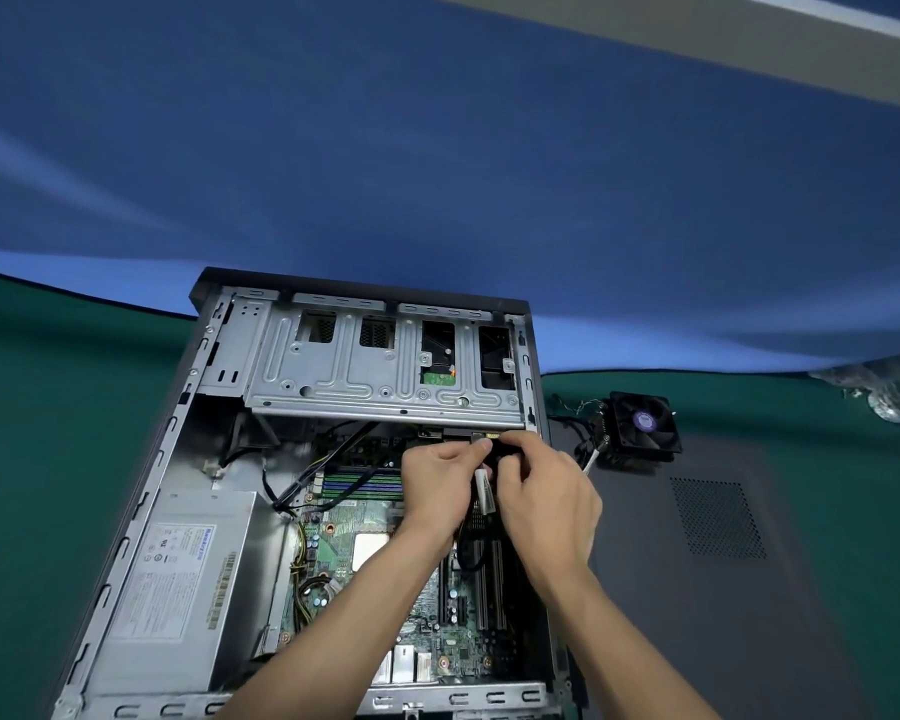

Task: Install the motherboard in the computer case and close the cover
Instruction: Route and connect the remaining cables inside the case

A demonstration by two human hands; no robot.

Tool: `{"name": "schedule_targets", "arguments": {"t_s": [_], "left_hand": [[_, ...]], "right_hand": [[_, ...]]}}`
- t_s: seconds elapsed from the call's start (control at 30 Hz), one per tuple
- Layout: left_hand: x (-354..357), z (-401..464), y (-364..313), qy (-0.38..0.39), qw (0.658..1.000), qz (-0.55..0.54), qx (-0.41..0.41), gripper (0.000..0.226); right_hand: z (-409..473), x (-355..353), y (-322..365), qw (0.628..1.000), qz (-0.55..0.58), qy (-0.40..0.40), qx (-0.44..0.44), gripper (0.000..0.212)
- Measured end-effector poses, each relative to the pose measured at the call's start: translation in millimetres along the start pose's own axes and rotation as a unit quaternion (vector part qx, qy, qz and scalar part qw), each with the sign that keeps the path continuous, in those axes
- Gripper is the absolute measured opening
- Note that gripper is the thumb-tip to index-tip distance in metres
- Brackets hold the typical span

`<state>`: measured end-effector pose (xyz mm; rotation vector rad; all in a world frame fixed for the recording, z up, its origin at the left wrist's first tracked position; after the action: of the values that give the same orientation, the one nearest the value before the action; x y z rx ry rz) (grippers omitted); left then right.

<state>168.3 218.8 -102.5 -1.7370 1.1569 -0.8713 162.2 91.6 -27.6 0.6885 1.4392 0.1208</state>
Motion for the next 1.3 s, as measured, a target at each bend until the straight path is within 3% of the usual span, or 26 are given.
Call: {"name": "schedule_targets", "arguments": {"t_s": [0.17, 0.3, 0.37, 0.43, 0.5, 0.57, 0.63, 0.7, 0.8, 0.93, 1.07, 1.17, 1.3], "left_hand": [[5, 2, 5, 0.03, 0.995, -0.056, -0.075, 0.013], [4, -2, 1, 0.056, 0.994, -0.028, -0.088, 0.016], [2, -3, -7, 0.067, 0.994, 0.061, -0.06, 0.022], [-3, -1, -22, 0.071, 0.959, 0.272, 0.022, 0.034], [-5, -4, -46, 0.04, 0.877, 0.461, 0.13, 0.044], [3, -7, -64, 0.047, 0.845, 0.492, 0.205, 0.043], [19, -2, -68, 0.105, 0.844, 0.484, 0.208, 0.038], [39, 3, -69, 0.161, 0.821, 0.507, 0.21, 0.036], [55, 11, -70, 0.177, 0.787, 0.546, 0.225, 0.042], [60, 26, -64, 0.189, 0.797, 0.538, 0.199, 0.043], [61, 31, -61, 0.193, 0.803, 0.536, 0.178, 0.044], [61, 32, -59, 0.196, 0.804, 0.535, 0.172, 0.044], [61, 33, -59, 0.192, 0.803, 0.536, 0.175, 0.047]], "right_hand": [[2, 1, -2, 1.0, 0.003, 0.007, 0.0, 0.026], [0, 0, -2, 1.0, 0.006, 0.009, 0.005, 0.025], [0, -1, -3, 1.0, 0.017, 0.018, 0.014, 0.022], [0, -1, -9, 0.997, 0.062, 0.03, 0.042, 0.016], [2, -3, -22, 0.984, 0.152, 0.028, 0.093, 0.011], [3, -5, -32, 0.964, 0.23, 0.022, 0.132, 0.011], [6, -6, -32, 0.959, 0.251, 0.035, 0.127, 0.009], [7, -5, -32, 0.959, 0.255, 0.053, 0.106, 0.007], [15, -5, -50, 0.953, 0.274, 0.059, 0.117, 0.01], [30, 2, -92, 0.965, 0.199, 0.084, 0.151, 0.008], [39, 18, -116, 0.98, 0.066, 0.132, 0.136, 0.03], [45, 34, -121, 0.976, 0.026, 0.17, 0.134, 0.045], [52, 57, -123, 0.969, -0.03, 0.207, 0.129, 0.047]]}}
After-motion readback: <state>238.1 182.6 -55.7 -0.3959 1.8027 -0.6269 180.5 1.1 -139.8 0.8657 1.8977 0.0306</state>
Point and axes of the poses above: each hand's wrist, its own z-axis towards the middle knuckle, its own x-axis out of the palm, y = z × x, the point moved 8 cm from there along z, towards the middle knuckle, and after that the axes turned 7 degrees about x, right-handed, at the moved point
